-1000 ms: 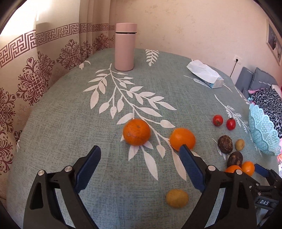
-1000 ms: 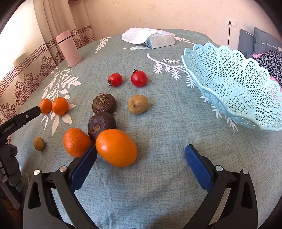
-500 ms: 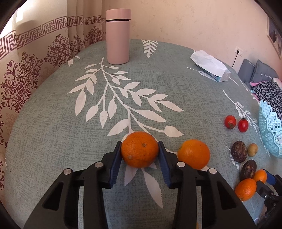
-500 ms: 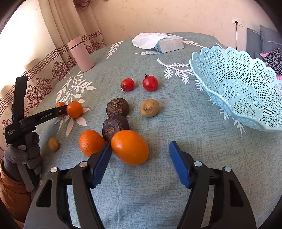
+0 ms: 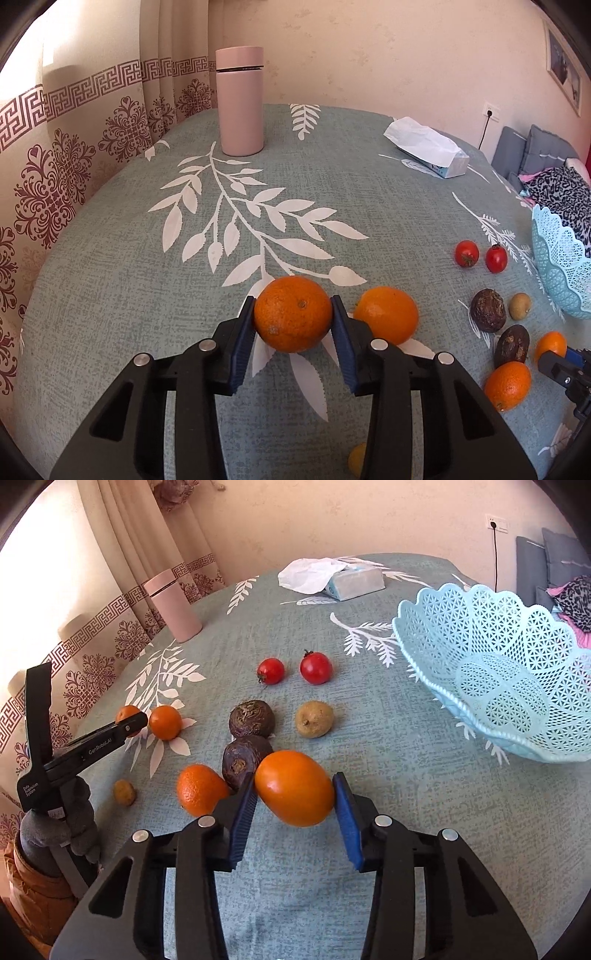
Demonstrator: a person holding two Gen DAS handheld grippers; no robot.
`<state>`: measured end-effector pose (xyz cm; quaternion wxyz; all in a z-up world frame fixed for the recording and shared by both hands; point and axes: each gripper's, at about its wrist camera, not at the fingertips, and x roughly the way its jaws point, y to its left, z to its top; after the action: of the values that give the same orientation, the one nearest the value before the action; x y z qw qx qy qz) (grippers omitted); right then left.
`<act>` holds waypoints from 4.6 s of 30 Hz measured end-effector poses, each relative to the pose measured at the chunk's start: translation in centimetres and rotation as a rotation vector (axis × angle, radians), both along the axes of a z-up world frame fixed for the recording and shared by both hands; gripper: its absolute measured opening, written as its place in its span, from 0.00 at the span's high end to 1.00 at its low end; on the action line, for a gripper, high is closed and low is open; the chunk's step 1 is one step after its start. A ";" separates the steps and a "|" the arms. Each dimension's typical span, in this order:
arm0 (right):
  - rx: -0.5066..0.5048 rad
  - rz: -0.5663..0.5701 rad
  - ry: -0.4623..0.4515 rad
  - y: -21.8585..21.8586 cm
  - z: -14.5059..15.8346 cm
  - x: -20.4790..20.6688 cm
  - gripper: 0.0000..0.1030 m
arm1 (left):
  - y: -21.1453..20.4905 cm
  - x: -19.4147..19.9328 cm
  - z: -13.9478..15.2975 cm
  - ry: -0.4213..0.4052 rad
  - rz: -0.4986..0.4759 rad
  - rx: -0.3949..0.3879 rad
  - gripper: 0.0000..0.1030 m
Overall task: Organize fruits
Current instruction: 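Grasp a round orange with the left gripper while the right gripper grasps an oval orange, then carry the oval orange into the blue basket and open the right gripper while the left holds its orange, then lower the round orange into the blue basket and open the left gripper, then grasp another orange on the cloth with the left gripper, then grasp a dark brown beet with the right gripper while the left holds the orange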
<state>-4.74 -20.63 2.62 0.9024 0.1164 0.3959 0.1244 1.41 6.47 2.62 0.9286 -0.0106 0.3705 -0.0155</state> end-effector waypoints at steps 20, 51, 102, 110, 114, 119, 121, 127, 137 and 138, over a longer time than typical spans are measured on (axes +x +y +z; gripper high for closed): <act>-0.116 -0.279 -0.126 -7.1 3.7 0.1 0.58 | -5.1 -1.2 2.5 -0.035 -0.073 0.023 0.61; -0.263 -0.486 -0.145 -11.4 3.9 0.3 0.47 | -24.1 1.2 5.2 -0.064 -0.458 0.050 0.61; -0.031 -0.228 -0.161 -5.3 4.7 -1.3 0.23 | -9.1 -0.1 4.1 -0.036 -0.059 0.101 0.10; -0.020 -0.184 -0.129 -3.9 3.8 -1.2 0.23 | -6.0 0.7 2.0 0.027 0.002 0.095 0.10; -0.024 -0.164 -0.116 -3.2 3.3 -1.1 0.23 | -5.4 1.1 0.8 0.057 0.019 0.097 0.10; -0.027 -0.144 -0.098 -2.5 2.8 -0.9 0.23 | -5.3 1.7 -0.3 0.094 -0.001 0.077 0.24; -0.025 -0.138 -0.090 -2.4 2.6 -0.8 0.23 | -5.3 1.9 -0.7 0.112 -0.020 0.058 0.37; -0.004 -0.116 -0.063 -1.8 2.0 -0.7 0.23 | -5.7 1.4 -0.5 0.098 -0.066 0.012 0.59; 0.107 -0.083 0.016 -1.1 1.1 0.4 0.23 | -5.0 0.8 0.2 0.065 -0.045 -0.012 0.59; 0.124 -0.079 0.031 -0.9 0.9 0.7 0.23 | -5.0 0.8 0.3 0.062 -0.045 -0.012 0.59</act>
<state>-4.06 -21.58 3.52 0.8914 0.1896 0.3963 0.1112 2.18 1.44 2.89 0.9161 -0.0081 0.3991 -0.0383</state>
